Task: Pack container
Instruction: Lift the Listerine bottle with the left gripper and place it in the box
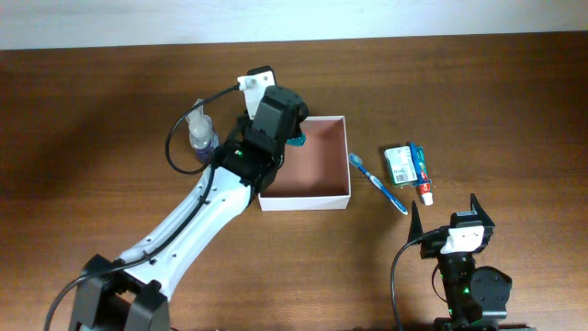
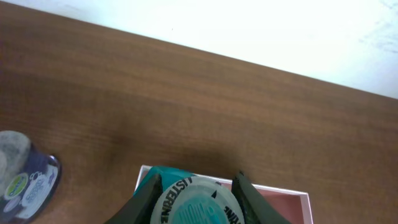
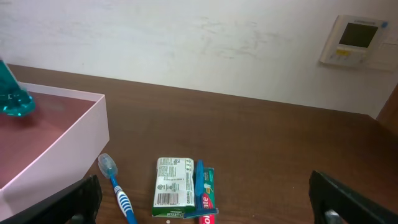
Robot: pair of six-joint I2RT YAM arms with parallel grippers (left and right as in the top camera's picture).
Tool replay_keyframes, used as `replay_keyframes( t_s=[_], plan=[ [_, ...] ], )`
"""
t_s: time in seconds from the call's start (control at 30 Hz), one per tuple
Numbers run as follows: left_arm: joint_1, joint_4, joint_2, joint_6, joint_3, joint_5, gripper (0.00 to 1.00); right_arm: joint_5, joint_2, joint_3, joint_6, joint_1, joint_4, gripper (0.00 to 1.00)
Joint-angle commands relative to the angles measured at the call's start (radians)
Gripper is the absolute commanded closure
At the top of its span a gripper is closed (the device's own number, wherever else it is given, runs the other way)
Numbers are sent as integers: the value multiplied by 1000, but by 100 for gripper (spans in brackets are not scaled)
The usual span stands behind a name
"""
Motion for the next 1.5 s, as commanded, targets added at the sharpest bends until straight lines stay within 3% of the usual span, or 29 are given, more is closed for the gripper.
replay_keyframes(
  t_s=[0.0,0.97,1.03,1.2,1.47],
  plan=[
    [1,22,21,-16,16,-40,78,2,-6,-5,-6,6,-5,1],
    [0,65,172,-16,16,-123,79,2,-6,-5,-6,6,-5,1],
    [1,65,172,-15,16,-129,70,2,-6,-5,-6,6,-5,1],
    [0,65,172,-6,16,-133,28,2,-6,-5,-6,6,-5,1],
    [0,106,168,160,26,-132,19,2,-6,-5,-6,6,-5,1]
  ],
)
